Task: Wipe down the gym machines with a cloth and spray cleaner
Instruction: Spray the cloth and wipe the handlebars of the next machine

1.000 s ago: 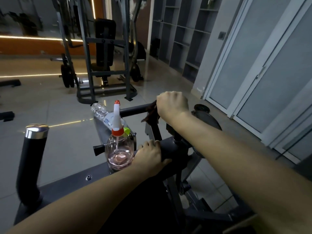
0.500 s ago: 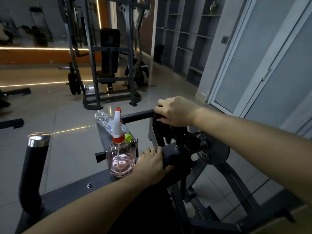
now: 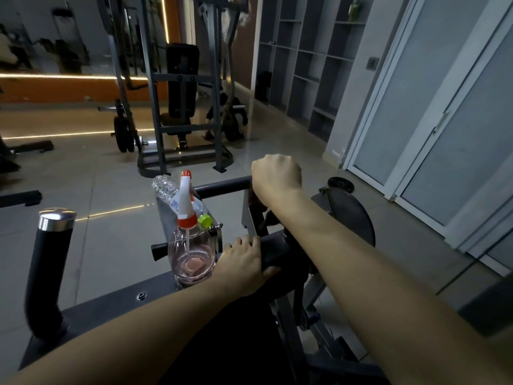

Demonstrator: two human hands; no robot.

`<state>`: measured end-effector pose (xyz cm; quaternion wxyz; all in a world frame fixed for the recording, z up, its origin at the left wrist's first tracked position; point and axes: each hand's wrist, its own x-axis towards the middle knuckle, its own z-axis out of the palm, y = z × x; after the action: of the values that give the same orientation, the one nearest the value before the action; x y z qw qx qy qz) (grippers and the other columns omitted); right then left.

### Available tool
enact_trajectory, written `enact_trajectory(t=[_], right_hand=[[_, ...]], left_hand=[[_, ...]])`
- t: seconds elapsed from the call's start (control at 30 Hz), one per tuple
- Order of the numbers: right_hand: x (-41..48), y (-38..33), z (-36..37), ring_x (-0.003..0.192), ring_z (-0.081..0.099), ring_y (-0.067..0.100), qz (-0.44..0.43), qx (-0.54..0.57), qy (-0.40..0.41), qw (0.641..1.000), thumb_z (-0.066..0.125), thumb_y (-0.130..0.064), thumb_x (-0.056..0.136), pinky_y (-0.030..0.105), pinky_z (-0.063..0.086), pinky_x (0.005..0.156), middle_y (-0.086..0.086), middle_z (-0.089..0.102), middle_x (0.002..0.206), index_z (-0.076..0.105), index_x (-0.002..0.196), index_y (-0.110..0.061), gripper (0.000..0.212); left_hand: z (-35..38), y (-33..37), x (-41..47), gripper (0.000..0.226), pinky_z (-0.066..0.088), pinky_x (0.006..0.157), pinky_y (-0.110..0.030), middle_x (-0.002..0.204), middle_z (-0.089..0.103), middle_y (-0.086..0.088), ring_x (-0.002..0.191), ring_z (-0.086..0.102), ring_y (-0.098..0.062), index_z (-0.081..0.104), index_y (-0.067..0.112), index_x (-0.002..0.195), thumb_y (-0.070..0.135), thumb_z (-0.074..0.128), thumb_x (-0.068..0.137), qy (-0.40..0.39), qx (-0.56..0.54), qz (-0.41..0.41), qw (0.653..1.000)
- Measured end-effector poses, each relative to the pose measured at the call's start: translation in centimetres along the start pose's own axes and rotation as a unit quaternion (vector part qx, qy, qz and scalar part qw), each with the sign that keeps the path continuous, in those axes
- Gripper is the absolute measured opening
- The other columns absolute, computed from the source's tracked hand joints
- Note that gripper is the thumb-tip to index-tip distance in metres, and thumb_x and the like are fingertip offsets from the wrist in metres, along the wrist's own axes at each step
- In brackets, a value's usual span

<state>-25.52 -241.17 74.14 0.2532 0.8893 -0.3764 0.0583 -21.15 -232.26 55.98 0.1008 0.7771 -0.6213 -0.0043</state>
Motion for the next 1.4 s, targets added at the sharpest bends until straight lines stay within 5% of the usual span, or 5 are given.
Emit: enact_trajectory(t=[0.23, 0.6, 1.07, 1.2, 1.4], right_hand=[[-0.5, 1.0, 2.6, 0.07, 0.064, 0.026, 0.017, 0.195, 0.173, 0.965, 0.027, -0.035, 0.108, 0.032, 0.041, 0.059, 0.005, 0.069, 0.08, 0.068, 0.091, -0.015, 0.049], [2.0, 4.9, 6.4, 0.106, 0.062, 0.036, 0.233, 0.534, -0.127, 0.803, 0.046, -0.038, 0.101, 0.038, 0.049, 0.088, 0.018, 0.066, 0.114, 0.063, 0.114, -0.001, 0.042], [-4.9, 9.4, 1.7, 0.086, 0.074, 0.033, 0.157, 0.754, -0.112, 0.629, 0.047, -0.006, 0.101, 0.039, 0.062, 0.066, 0.024, 0.068, 0.108, 0.064, 0.117, 0.003, 0.025], [-5.0, 9.2, 2.2, 0.087, 0.075, 0.022, 0.077, 0.699, -0.112, 0.702, 0.067, 0.0, 0.091, 0.033, 0.062, 0.065, 0.012, 0.07, 0.112, 0.061, 0.128, -0.009, 0.039], [-2.0, 8.1, 2.9, 0.113, 0.047, 0.013, -0.018, 0.362, -0.019, 0.932, 0.08, -0.059, 0.071, 0.035, 0.044, 0.093, -0.006, 0.047, 0.12, 0.062, 0.12, -0.031, 0.06]], left_hand=[[0.2, -0.3, 0.1, 0.072, 0.042, 0.091, -0.041, 0.118, 0.051, -0.004, 0.108, 0.051, -0.026, 0.043, 0.021, 0.132, 0.077, 0.046, 0.087, 0.011, -0.027, -0.006, 1.0], [-0.2, 0.1, -0.2, 0.072, 0.042, 0.1, -0.045, 0.125, 0.052, -0.007, 0.117, 0.051, -0.029, 0.04, 0.02, 0.131, 0.078, 0.041, 0.089, -0.001, -0.011, -0.005, 1.0], [-0.2, 0.0, -0.1, 0.08, 0.041, 0.106, -0.045, 0.134, 0.051, -0.01, 0.125, 0.049, -0.029, 0.036, 0.017, 0.143, 0.078, 0.038, 0.091, -0.008, -0.015, -0.002, 1.0], [-0.2, 0.0, -0.1, 0.078, 0.042, 0.104, -0.046, 0.133, 0.051, -0.009, 0.123, 0.05, -0.029, 0.037, 0.018, 0.14, 0.078, 0.038, 0.09, -0.006, -0.014, -0.001, 1.0], [-0.1, 0.2, 0.0, 0.077, 0.042, 0.1, -0.046, 0.129, 0.052, -0.009, 0.119, 0.05, -0.03, 0.037, 0.018, 0.138, 0.078, 0.037, 0.09, 0.0, -0.002, -0.002, 1.0]])
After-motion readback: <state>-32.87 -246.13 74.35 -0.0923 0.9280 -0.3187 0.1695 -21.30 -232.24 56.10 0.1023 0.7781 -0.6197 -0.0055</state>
